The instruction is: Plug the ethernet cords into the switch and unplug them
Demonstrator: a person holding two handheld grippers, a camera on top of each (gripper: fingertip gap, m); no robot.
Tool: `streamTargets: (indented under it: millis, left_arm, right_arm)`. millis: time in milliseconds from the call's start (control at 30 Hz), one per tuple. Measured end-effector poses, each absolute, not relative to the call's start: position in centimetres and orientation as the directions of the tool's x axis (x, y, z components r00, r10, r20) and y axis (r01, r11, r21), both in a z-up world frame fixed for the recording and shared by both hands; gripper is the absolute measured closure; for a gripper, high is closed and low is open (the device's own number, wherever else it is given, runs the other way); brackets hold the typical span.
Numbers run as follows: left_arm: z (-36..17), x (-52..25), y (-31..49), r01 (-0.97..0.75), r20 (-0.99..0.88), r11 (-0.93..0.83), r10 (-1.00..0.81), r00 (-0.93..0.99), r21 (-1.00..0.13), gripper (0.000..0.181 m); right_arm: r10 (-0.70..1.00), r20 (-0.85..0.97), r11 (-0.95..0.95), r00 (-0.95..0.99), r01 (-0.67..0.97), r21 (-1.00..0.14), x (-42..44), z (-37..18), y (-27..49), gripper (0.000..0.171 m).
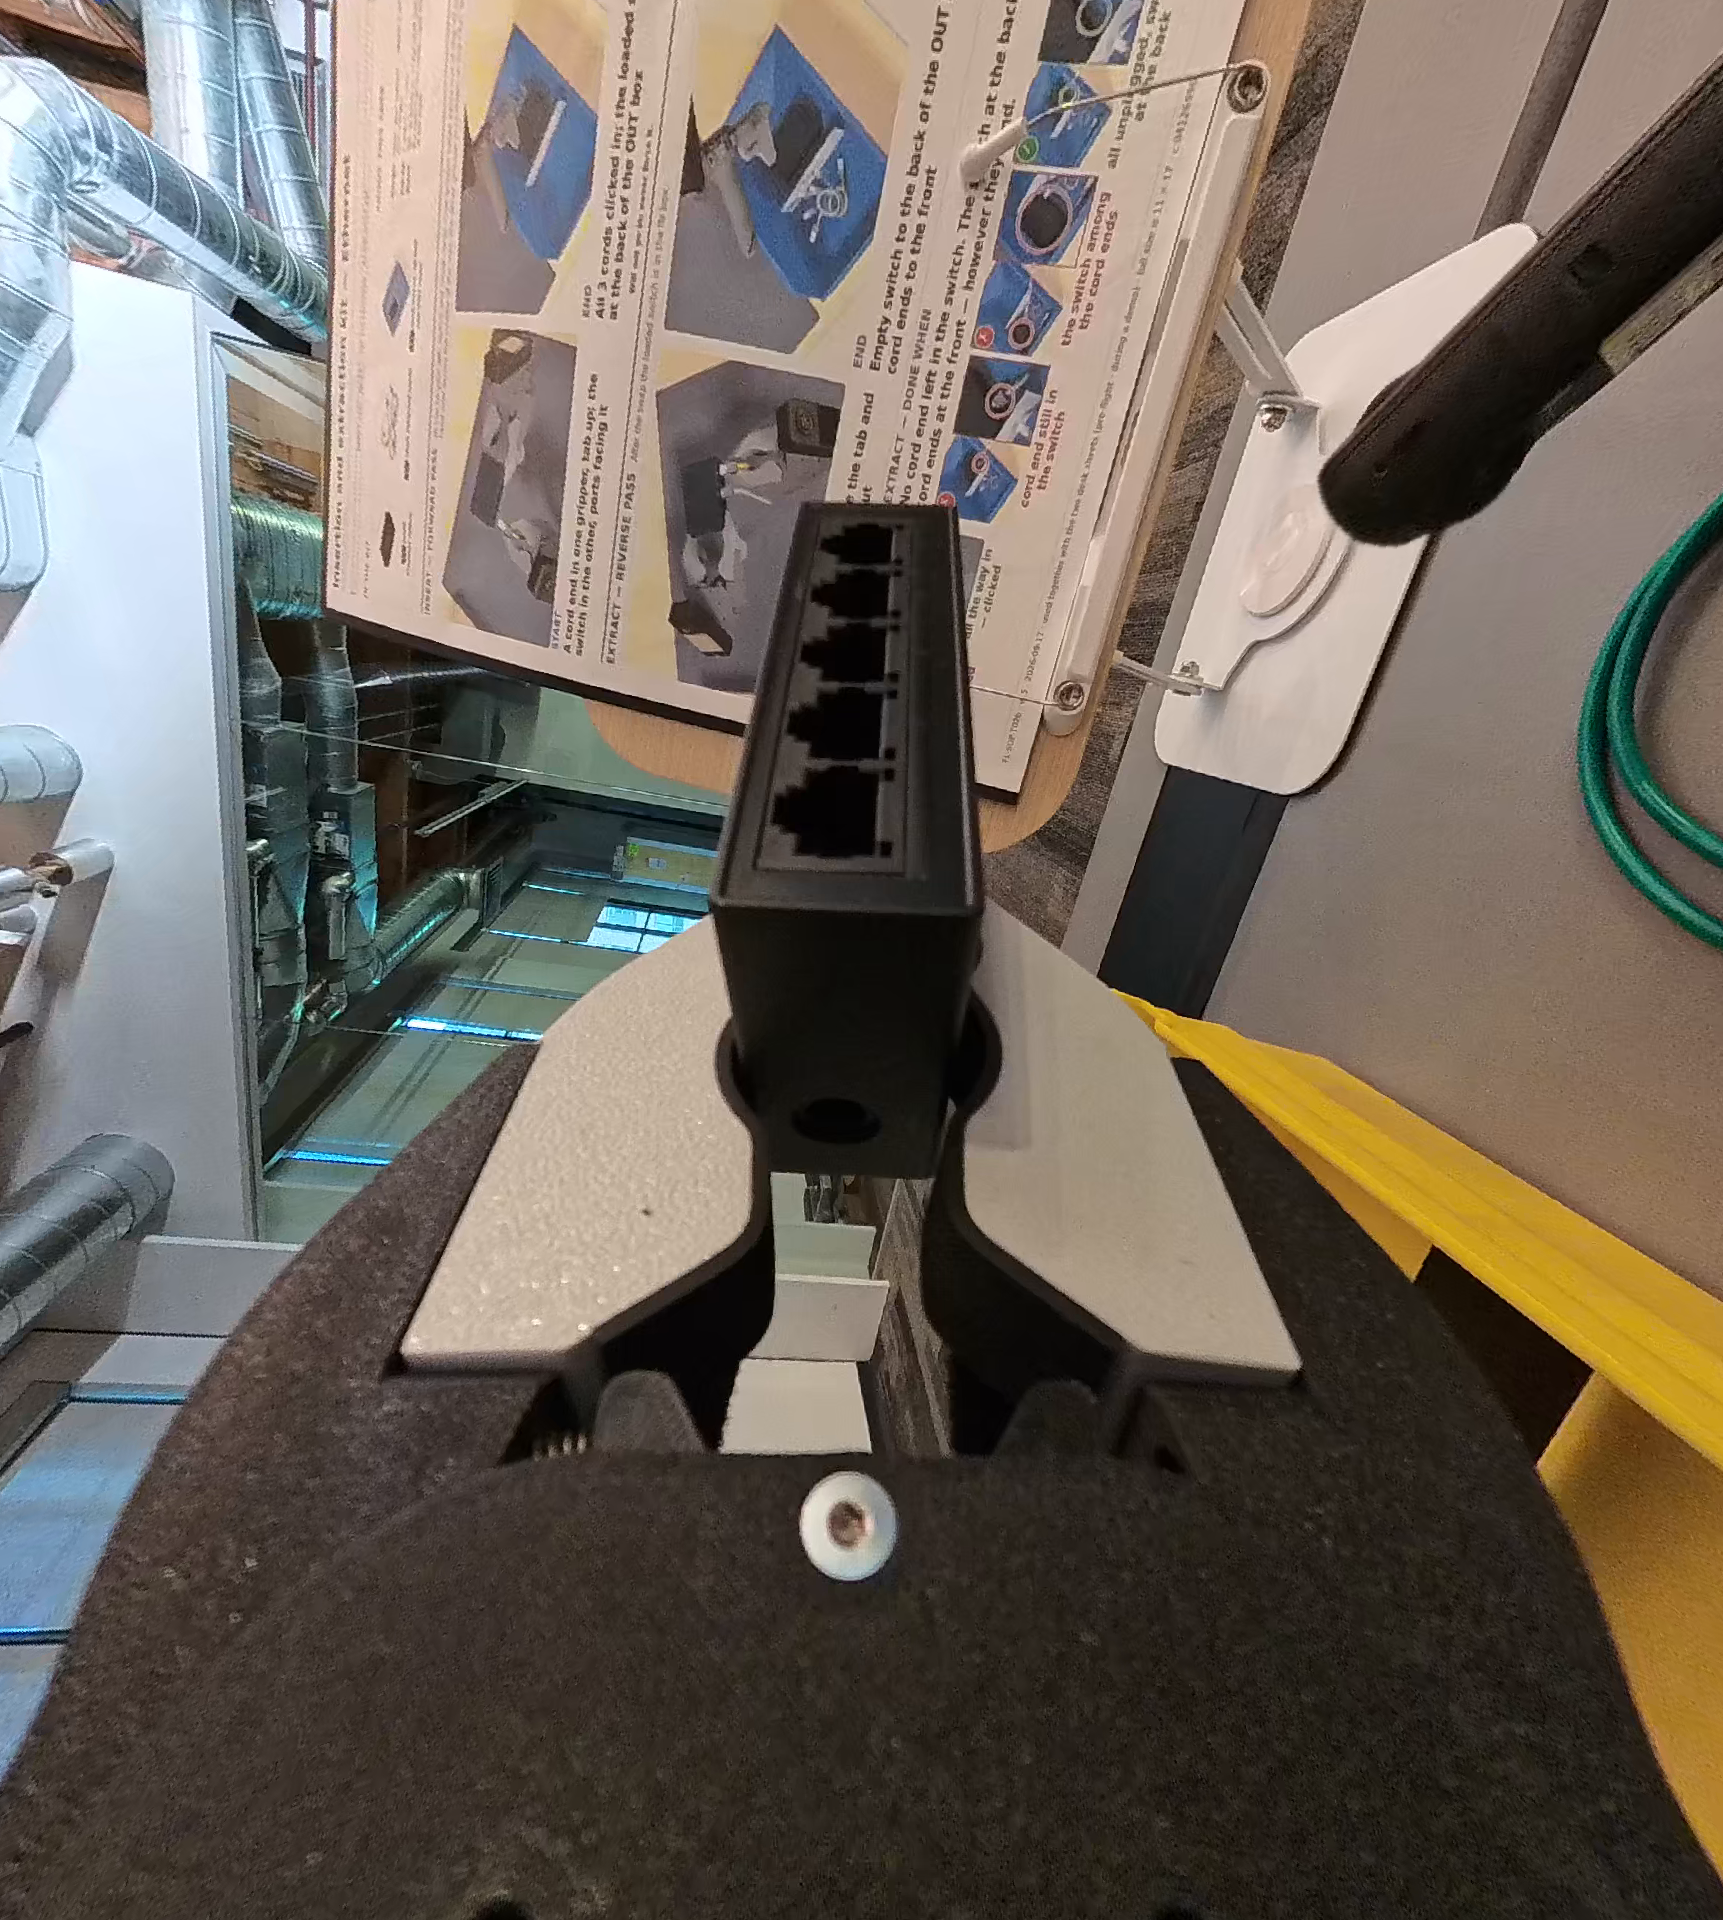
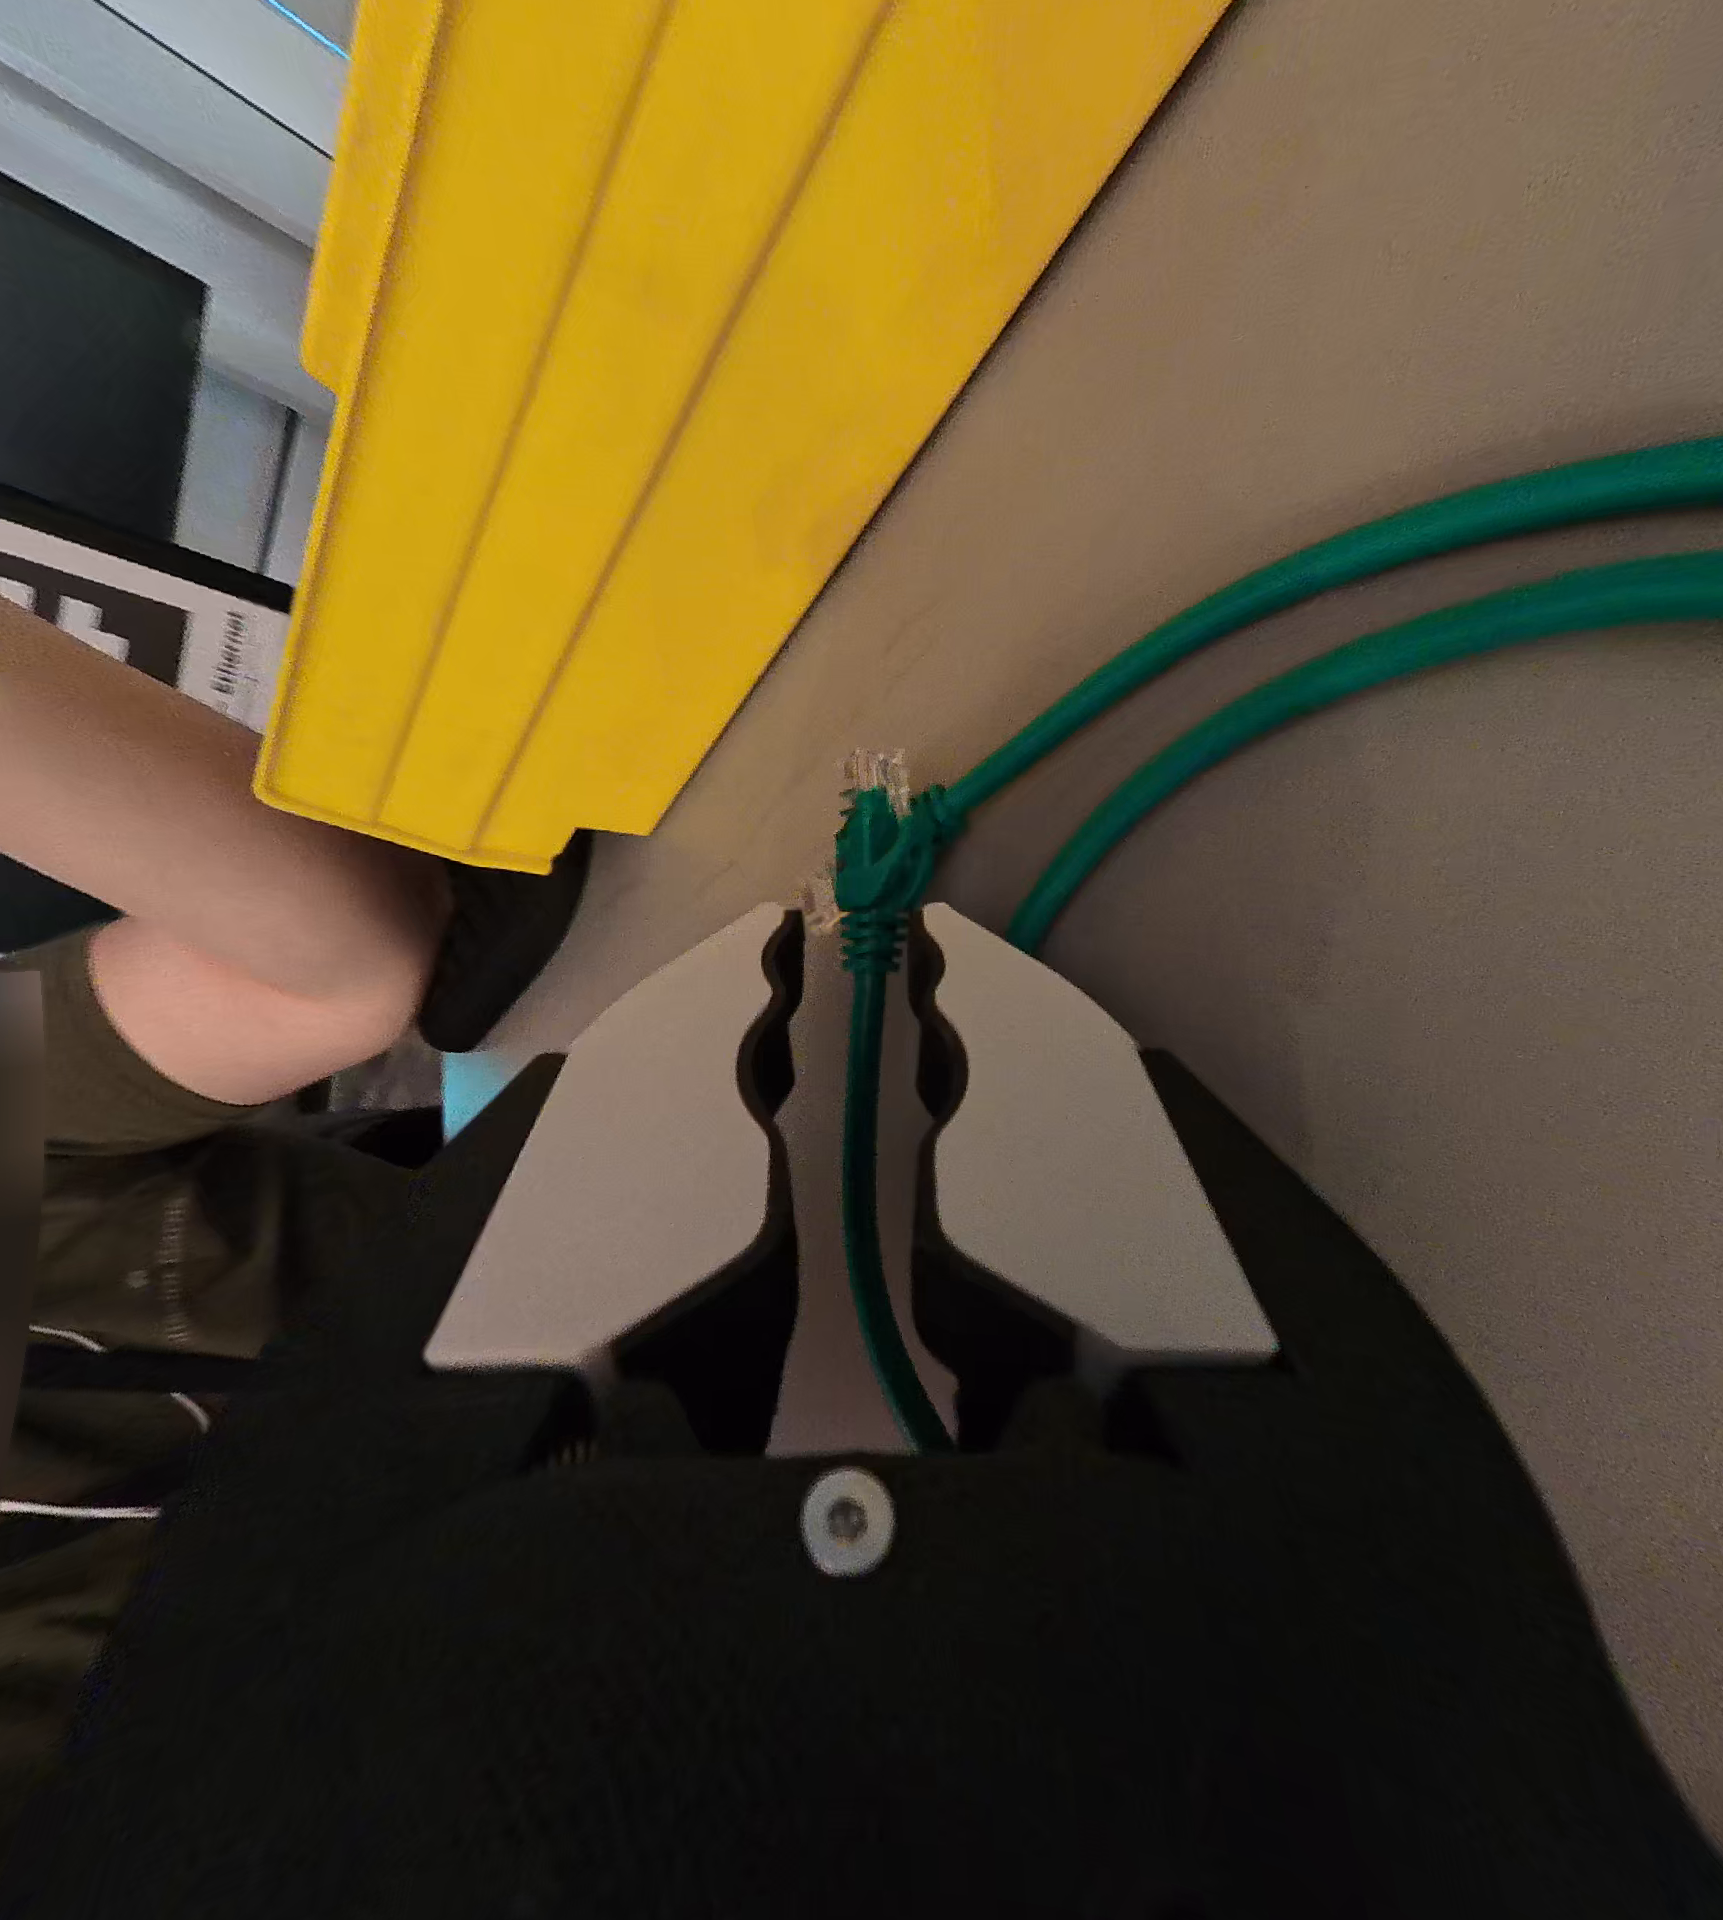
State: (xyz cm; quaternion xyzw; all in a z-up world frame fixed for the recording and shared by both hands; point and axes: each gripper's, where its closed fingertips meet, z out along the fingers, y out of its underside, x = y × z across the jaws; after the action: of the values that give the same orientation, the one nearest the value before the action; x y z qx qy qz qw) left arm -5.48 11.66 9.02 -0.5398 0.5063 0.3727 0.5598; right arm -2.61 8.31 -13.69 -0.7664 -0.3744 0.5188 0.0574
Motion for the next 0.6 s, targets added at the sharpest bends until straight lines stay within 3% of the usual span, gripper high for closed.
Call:
streamTargets:
  millis: [500, 600]
  left_arm:
    - [9.0, -5.3, 11.7, -0.964, -0.97, 0.146, -0.128, 0.205, -0.223, 0.152]
    - [9.0, -5.7, 11.8, -0.964, -0.97, 0.139, -0.125, 0.21, -0.226, 0.152]
  right_arm:
    - [0.686, -0.708, -0.655, 0.171, 0.568, -0.498, -2.3, -14.2, 7.8, 0.159]
    - [0.722, -0.682, -0.618, 0.114, 0.55, -0.562, -2.3, -12.9, 7.7, 0.159]
